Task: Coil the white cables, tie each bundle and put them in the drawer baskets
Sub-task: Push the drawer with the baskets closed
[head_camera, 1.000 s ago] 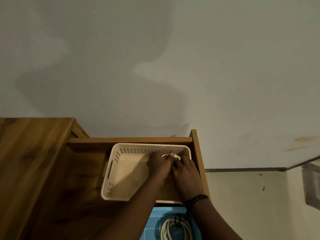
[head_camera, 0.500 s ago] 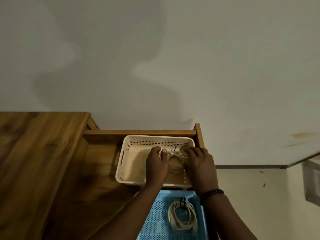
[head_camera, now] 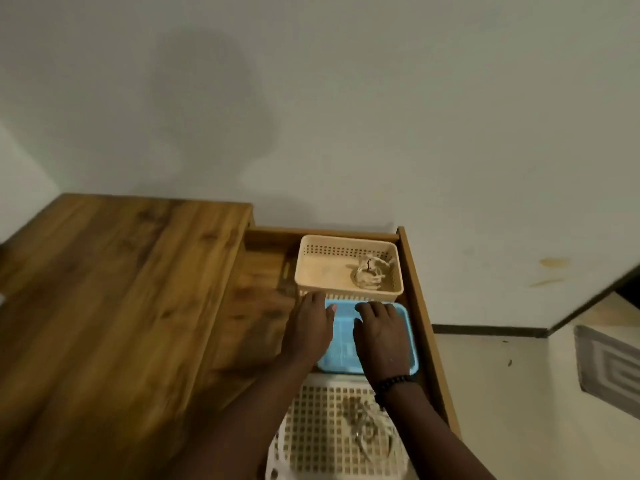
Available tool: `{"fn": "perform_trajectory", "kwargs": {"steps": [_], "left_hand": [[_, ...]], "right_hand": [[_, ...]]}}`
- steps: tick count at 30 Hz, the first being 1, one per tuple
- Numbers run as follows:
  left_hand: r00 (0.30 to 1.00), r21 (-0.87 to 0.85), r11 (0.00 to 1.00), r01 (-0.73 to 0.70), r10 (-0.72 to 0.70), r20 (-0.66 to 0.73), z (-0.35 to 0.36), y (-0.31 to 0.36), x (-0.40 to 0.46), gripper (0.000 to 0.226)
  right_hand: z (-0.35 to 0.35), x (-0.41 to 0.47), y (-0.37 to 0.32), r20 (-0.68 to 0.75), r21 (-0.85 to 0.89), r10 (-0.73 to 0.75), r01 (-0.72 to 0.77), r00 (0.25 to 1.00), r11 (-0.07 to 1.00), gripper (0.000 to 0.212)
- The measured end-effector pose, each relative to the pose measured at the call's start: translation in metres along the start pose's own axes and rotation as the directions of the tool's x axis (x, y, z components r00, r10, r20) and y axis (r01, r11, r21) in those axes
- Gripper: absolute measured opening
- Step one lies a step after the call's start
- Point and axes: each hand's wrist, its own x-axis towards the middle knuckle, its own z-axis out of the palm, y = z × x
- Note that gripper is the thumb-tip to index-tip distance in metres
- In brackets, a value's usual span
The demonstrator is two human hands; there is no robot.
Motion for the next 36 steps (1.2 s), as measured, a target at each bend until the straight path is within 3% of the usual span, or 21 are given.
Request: {"fn": "perform_trajectory", "kwargs": {"steps": [4, 7, 11, 13, 16, 19, 22, 25, 28, 32, 36], "left_hand": [[0.994, 0.147, 0.983, -0.111, 0.110, 0.011, -0.026, -0.025, -0.078, 0.033], [0.995, 0.244, 0.965, -0.101, 0.100, 0.016, -0.049, -0.043, -0.130, 0.032], [0.997, 0.223, 0.972, -0.075, 0.076, 0.006, -0.071, -0.059, -0.185, 0.037], [0.999, 0.293, 0.955, -0.043, 0.041, 0.012, -0.075, -0.061, -0.210, 0.046], [0.989, 0.463, 0.886, -0.025, -0.045, 0.140, -0.072, -0.065, -0.239, 0.063], [0.971, 0.481, 0.876, -0.018, -0.101, 0.219, -0.066, -0.066, -0.262, 0.073], [0.928, 0.450, 0.892, 0.053, -0.211, 0.307, -0.059, -0.063, -0.278, 0.074], [0.896, 0.426, 0.901, 0.080, -0.252, 0.365, -0.051, -0.061, -0.294, 0.069], [0.924, 0.443, 0.891, 0.098, -0.247, 0.293, -0.046, -0.055, -0.310, 0.071], [0.951, 0.520, 0.842, 0.147, -0.264, 0.159, -0.061, -0.057, -0.322, 0.079], [0.968, 0.590, 0.792, 0.159, -0.244, 0.067, -0.086, -0.087, -0.325, 0.087]], "right_hand": [[-0.006, -0.075, -0.048, 0.104, -0.027, -0.049, 0.052, 0.993, 0.998, 0.020], [-0.015, -0.125, -0.075, 0.148, -0.053, -0.078, 0.087, 0.986, 0.995, 0.020], [-0.026, -0.169, -0.097, 0.158, -0.075, -0.099, 0.112, 0.983, 0.991, 0.021], [-0.031, -0.187, -0.104, 0.173, -0.074, -0.128, 0.143, 0.976, 0.987, 0.023], [-0.030, -0.207, -0.104, 0.238, -0.106, -0.098, 0.126, 0.966, 0.986, 0.040], [-0.029, -0.226, -0.092, 0.343, -0.132, -0.044, 0.095, 0.938, 0.987, 0.063], [-0.033, -0.247, -0.071, 0.357, -0.111, -0.041, 0.086, 0.933, 0.990, 0.066], [-0.042, -0.267, -0.046, 0.306, -0.145, 0.085, -0.042, 0.948, 0.988, 0.060], [-0.055, -0.281, -0.020, 0.203, -0.177, 0.316, -0.283, 0.927, 0.943, 0.056], [-0.060, -0.282, 0.011, 0.181, -0.183, 0.556, -0.528, 0.811, 0.830, 0.070], [-0.054, -0.272, 0.021, 0.199, -0.030, 0.690, -0.699, 0.696, 0.714, 0.076]]}}
